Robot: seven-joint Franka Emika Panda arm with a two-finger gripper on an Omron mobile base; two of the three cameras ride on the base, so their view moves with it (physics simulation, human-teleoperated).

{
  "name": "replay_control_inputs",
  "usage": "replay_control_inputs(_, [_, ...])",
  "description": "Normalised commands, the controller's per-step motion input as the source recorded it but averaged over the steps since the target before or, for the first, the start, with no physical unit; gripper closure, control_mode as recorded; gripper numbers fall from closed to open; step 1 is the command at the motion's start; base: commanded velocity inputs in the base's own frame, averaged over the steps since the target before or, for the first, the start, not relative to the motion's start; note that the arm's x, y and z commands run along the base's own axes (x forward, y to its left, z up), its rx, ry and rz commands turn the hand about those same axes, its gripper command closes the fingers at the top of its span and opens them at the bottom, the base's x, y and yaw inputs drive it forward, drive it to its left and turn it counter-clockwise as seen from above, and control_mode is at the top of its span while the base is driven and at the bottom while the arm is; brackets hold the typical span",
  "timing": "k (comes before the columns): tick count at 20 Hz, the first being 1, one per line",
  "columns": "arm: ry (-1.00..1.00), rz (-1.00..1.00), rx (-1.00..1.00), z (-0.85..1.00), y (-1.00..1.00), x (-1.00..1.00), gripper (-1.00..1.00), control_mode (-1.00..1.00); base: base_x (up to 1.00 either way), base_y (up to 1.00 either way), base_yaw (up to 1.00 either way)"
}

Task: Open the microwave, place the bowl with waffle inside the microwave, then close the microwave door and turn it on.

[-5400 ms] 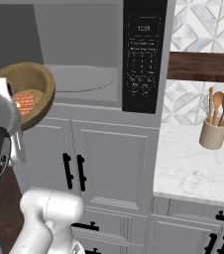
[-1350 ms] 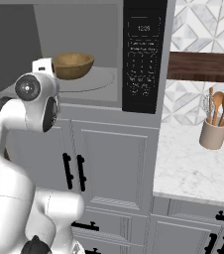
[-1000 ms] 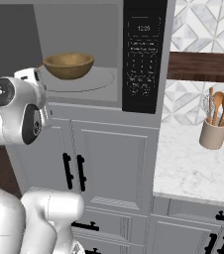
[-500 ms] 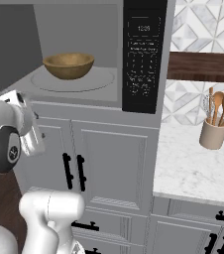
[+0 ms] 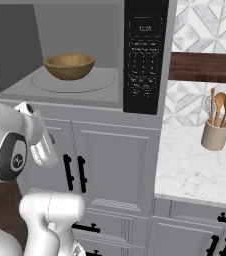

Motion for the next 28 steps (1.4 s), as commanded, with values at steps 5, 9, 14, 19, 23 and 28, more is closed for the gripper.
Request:
replay_control_inputs(5, [-0.21,0.0,-0.34,-0.58,0.0,0.0,1.0,-1.0,0.0,0.0,0.0])
replay_control_inputs(9, [-0.23,0.0,-0.28,-0.54,0.0,0.0,1.0,-1.0,0.0,0.0,0.0])
replay_control_inputs(14, [-0.24,0.0,-0.24,-0.55,-0.05,0.0,1.0,-1.0,0.0,0.0,0.0])
replay_control_inputs(19, [-0.3,0.0,-0.2,-0.65,-0.06,0.0,1.0,-1.0,0.0,0.0,0.0])
replay_control_inputs(23, [-0.29,0.0,-0.19,-0.58,-0.21,0.0,1.0,-1.0,0.0,0.0,0.0])
replay_control_inputs(28, [-0.22,0.0,-0.11,-0.41,-0.43,0.0,1.0,-1.0,0.0,0.0,0.0])
